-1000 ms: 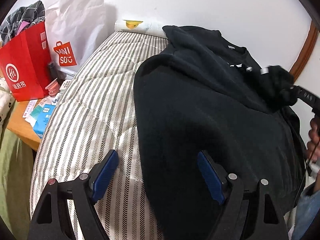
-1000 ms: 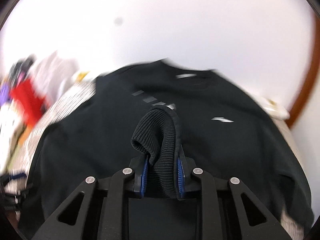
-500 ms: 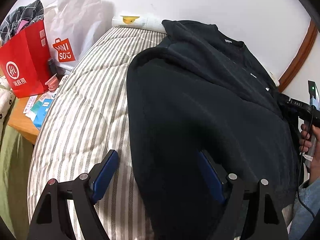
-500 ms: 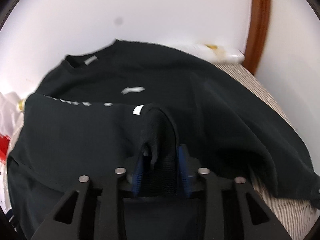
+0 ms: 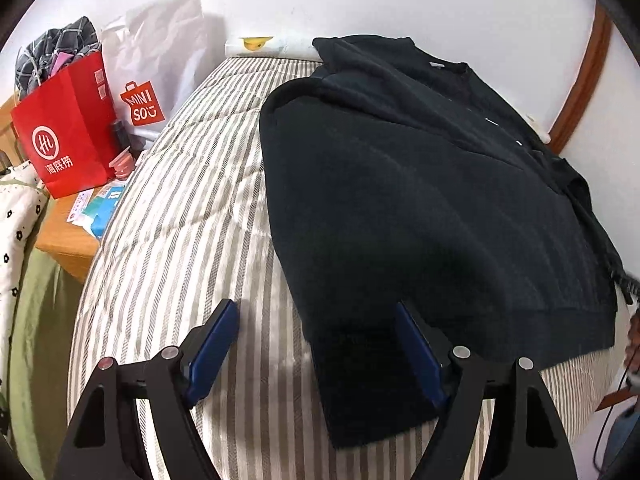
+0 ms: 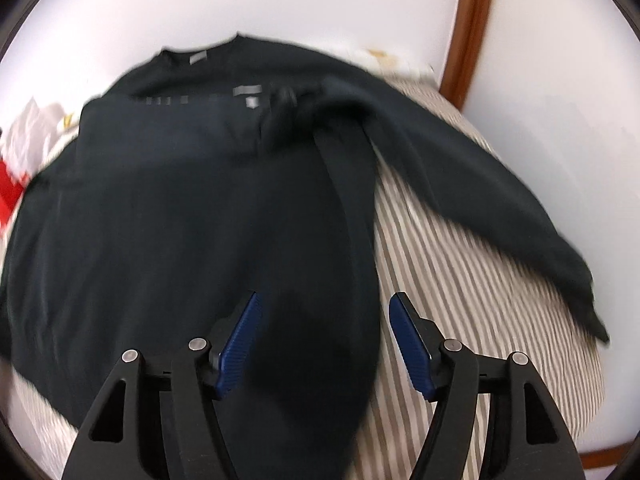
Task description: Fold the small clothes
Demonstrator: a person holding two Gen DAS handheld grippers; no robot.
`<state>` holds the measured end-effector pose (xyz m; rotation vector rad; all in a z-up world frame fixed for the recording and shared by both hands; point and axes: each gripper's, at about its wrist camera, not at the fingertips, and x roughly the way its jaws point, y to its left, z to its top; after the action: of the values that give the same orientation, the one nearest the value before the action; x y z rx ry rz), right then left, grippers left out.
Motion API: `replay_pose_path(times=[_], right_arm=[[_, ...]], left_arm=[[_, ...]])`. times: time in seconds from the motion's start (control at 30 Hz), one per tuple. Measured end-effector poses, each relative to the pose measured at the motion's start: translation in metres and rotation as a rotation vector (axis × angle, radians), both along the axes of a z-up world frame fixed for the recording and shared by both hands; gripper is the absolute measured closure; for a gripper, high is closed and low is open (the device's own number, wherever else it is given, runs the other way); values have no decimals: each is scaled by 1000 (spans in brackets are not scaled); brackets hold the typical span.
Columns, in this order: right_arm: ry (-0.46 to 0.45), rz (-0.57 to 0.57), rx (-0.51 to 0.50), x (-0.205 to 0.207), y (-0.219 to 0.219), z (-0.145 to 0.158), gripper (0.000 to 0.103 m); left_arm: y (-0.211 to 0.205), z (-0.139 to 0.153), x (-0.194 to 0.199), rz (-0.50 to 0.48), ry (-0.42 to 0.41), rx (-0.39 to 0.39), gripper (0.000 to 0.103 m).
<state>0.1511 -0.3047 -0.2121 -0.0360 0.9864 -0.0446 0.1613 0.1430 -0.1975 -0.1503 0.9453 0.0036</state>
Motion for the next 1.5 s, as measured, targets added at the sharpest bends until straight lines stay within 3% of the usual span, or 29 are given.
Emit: replay_pose_path(times=[0.1,0.23,0.33,0.4,0.43,0.47,0.53,0.83,1.2,1.5], right_arm=[[7,-14,40,-22,-9,-10,37],[-7,-41,155,-27,-19,-13,37],[-19,-19,138,-26,-11,-13,39],[-30,10,143,-24,-4,-13,49],[-33,26,144,-23,-2,-12,62],[-34,38,148,-23,0,-10,84],[-41,44,147,-24,1,-5,92],[-74,63,153,-38,-9,11,95],[-72,96,110,-81,-14,24,95],[-35,60,43,-90,-5,18,92]], left_arm=[[-3,1,-3,1,-12,3,34],[-10,2,-1,-15,-22,-17,52],[-15,1,1,-2,-27,-4,59],[-18,2,2,10,-21,5,65],[-18,3,1,21,-22,10,74],[-17,3,1,31,-20,10,79],[-13,5,-2,49,-21,-8,91],[-1,14,-37,54,-33,-110,91],[-18,14,-115,28,-19,-111,91],[-23,16,-127,8,-19,-87,87]])
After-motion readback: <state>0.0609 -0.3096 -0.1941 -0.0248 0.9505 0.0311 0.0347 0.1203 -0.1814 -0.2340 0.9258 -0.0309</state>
